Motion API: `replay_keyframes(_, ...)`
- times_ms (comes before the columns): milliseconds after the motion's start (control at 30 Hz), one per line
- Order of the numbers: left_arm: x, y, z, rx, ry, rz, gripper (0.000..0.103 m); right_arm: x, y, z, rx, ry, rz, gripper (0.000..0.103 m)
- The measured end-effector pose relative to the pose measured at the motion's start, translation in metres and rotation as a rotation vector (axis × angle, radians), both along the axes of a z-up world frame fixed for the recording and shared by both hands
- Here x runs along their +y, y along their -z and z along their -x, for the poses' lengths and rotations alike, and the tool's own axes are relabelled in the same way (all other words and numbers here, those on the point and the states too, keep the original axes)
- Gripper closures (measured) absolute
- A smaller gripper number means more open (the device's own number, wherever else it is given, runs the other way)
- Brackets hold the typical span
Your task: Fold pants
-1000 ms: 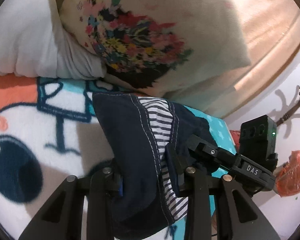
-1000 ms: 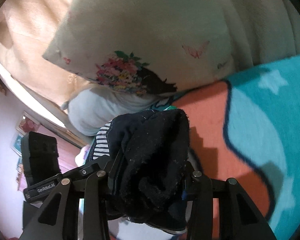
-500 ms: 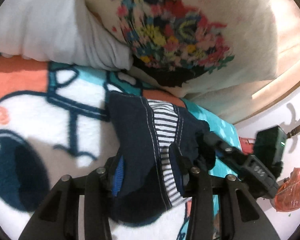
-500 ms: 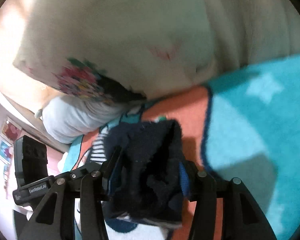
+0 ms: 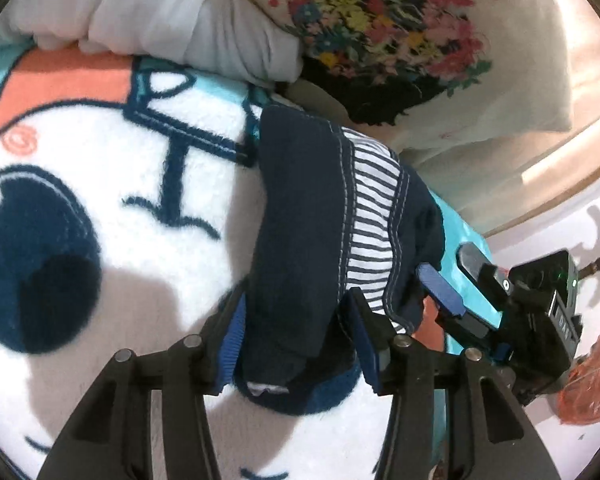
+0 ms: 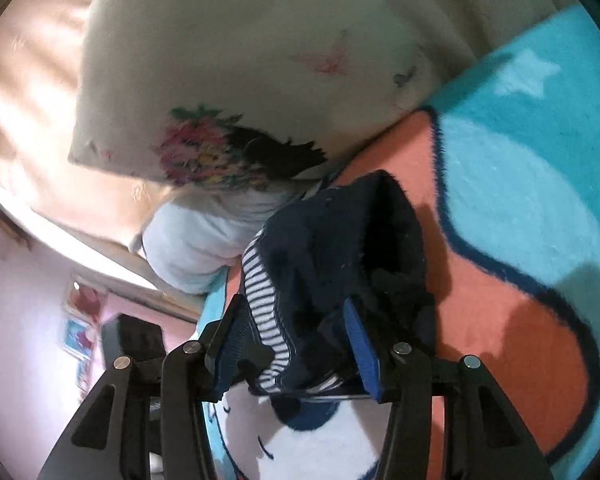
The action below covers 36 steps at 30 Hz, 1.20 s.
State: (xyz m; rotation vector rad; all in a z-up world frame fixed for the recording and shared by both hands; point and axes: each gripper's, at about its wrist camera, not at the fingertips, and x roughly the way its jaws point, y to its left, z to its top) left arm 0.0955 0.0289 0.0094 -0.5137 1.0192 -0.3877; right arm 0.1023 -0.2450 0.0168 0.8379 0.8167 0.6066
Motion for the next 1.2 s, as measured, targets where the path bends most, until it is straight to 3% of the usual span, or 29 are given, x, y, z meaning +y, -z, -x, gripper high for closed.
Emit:
replay_keyframes(67, 0.004, -0.005, 0.001, -0.007, -0.009, 0.011, 0.055, -0.001, -0.007, 0.003, -0.021, 0.010, 0.028, 0.049)
replay_keyframes(233, 0.009, -0.032, 0.025, -0.113, -0.035, -0.039, 0.053, -0.011, -0.033, 0.027, -0.099, 0.075, 0.169, 0.048)
replay_keyframes(400, -0.001, -0.063, 0.068, -0.317, -0.127, -0.249, 0.049, -0.014, -0.041, 0.057, -0.137, 0.146, 0.246, 0.047)
replay_keyframes(500, -0.004, -0.076, 0.093, -0.415, -0.184, -0.336, 0.037, -0.010, -0.044, 0.076, -0.163, 0.176, 0.317, 0.044)
replay_keyframes(567, -0.002, -0.084, 0.105, -0.465, -0.221, -0.375, 0.024, -0.005, -0.046, 0.086, -0.174, 0.180, 0.359, 0.042)
replay_keyframes(700, -0.003, -0.097, 0.133, -0.563, -0.297, -0.439, 0.016, 0.009, -0.046, 0.103, -0.186, 0.155, 0.448, 0.041)
replay_keyframes(767, -0.001, -0.101, 0.143, -0.578, -0.311, -0.459, 0.008, 0.017, -0.045, 0.110, -0.189, 0.136, 0.464, 0.041)
replay_keyframes(1200, -0.006, -0.096, 0.175, -0.507, -0.393, -0.605, 0.005, 0.039, -0.041, 0.150, -0.185, 0.106, 0.558, 0.038)
